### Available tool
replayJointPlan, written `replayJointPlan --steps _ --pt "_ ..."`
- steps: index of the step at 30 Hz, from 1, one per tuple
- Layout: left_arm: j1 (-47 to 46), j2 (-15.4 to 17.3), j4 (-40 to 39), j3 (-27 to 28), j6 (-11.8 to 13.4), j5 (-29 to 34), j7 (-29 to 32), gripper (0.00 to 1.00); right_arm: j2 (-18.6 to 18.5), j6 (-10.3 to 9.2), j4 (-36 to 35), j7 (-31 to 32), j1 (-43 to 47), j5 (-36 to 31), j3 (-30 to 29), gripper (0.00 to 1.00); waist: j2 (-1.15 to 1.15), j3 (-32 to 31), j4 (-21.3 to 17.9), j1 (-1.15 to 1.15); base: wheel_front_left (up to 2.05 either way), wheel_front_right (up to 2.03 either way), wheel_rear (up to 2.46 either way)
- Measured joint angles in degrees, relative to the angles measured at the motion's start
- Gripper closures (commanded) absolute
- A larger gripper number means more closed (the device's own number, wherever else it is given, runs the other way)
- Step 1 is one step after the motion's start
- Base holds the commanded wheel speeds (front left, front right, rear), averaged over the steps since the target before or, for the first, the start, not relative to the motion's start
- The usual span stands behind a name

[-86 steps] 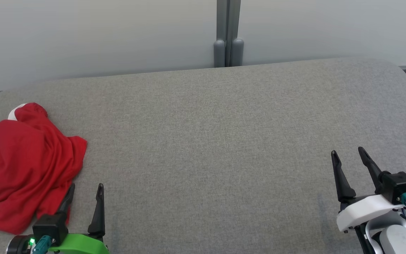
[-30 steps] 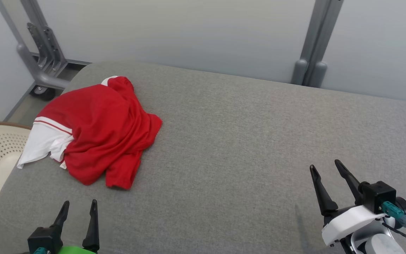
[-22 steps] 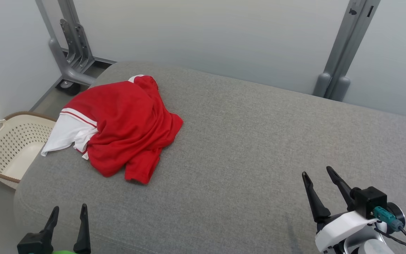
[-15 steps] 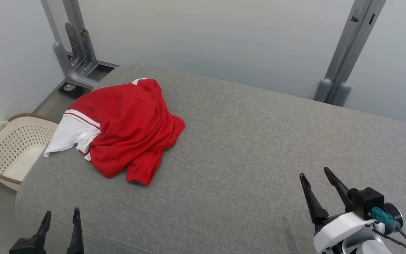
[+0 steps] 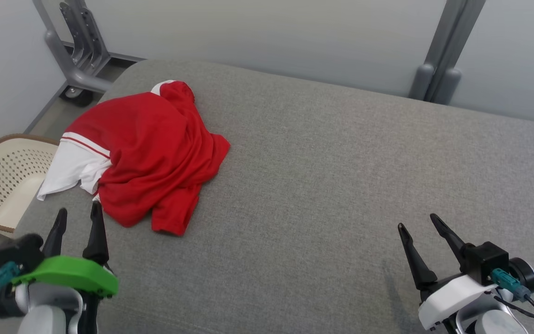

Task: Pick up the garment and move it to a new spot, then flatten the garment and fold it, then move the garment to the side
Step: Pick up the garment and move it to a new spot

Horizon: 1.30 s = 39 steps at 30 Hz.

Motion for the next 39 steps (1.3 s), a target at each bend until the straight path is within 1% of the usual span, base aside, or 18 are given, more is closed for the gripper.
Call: replayJointPlan --steps 4,8,12,15,16,21,24,29,30,31,32,35,39 --pt "-7.15 0.36 2.02 -0.30 -0.44 -1.36 4.30 0.00 -0.37 0.02 -0.40 0.00 -1.26 -1.18 1.40 0.00 0.00 2.79 -0.82 0.00 0.00 0.00 0.00" --pt "-12.83 3.47 4.45 0.11 -0.45 -1.85 7.79 0.00 -0.66 0.03 -1.08 0.00 -2.75 -1.94 2.57 0.00 0.00 5.69 -2.06 0.00 0.00 0.00 0.00" --pt "-16.33 5.59 6.88 0.42 -0.51 -2.36 9.92 0.00 -1.52 0.11 -1.66 0.00 -3.60 -2.16 2.88 0.00 0.00 8.65 -3.59 0.00 0.00 0.00 0.00" --pt "-18.09 6.20 9.26 0.36 -0.58 -3.15 11.99 0.00 -2.12 0.52 -2.09 0.00 -4.38 -2.40 2.85 0.00 0.00 10.95 -4.76 0.00 0.00 0.00 0.00" --pt "-18.55 6.25 10.02 0.36 -0.94 -3.48 12.61 0.00 -2.26 0.52 -2.36 0.00 -4.82 -2.41 2.79 0.00 0.00 11.76 -5.14 0.00 0.00 0.00 0.00" --pt "-21.62 7.48 12.73 0.37 -0.97 -4.32 14.58 0.00 -3.05 0.52 -3.86 -0.07 -7.62 -2.52 2.22 0.00 0.00 15.84 -6.78 0.01 0.00 0.00 0.00" --pt "-24.09 8.34 13.91 0.55 -0.97 -4.66 14.67 0.00 -3.74 0.52 -4.57 -0.08 -9.33 -2.85 1.55 0.00 0.00 18.37 -7.50 0.01 0.00 0.00 0.00" --pt "-28.94 7.95 16.44 0.44 -0.98 -5.76 15.06 0.00 -4.86 0.51 -6.11 -0.08 -12.43 -2.92 -0.29 0.00 0.00 22.59 -8.14 0.01 0.00 0.00 0.00" --pt "-29.63 7.69 17.44 0.45 -0.98 -5.94 15.07 0.09 -5.21 0.51 -6.11 -0.08 -12.97 -2.93 -0.54 0.00 0.00 23.40 -8.17 0.01 0.00 0.00 0.00" --pt "-29.95 7.50 18.29 0.48 -0.98 -6.15 15.07 0.64 -5.38 0.51 -6.09 -0.08 -13.35 -2.94 -0.66 0.00 0.00 24.11 -8.19 0.01 0.00 0.00 0.00" --pt "-30.09 7.43 19.07 0.49 -0.98 -6.24 14.78 1.00 -5.44 0.51 -6.03 -0.08 -13.67 -2.96 -0.74 0.00 0.00 24.79 -8.18 0.01 0.00 0.00 0.00" --pt "-30.65 7.42 20.74 0.04 -0.98 -6.12 14.00 1.00 -5.33 0.37 -5.92 -0.09 -14.01 -2.97 -1.14 0.00 0.00 26.23 -7.99 0.01 0.00 0.00 0.00" --pt "-32.99 7.56 20.33 -0.34 -0.99 -5.34 10.39 1.00 -5.01 0.34 -5.17 -0.09 -14.02 -2.90 -1.46 0.00 0.00 26.11 -7.40 0.01 0.00 0.00 0.00"
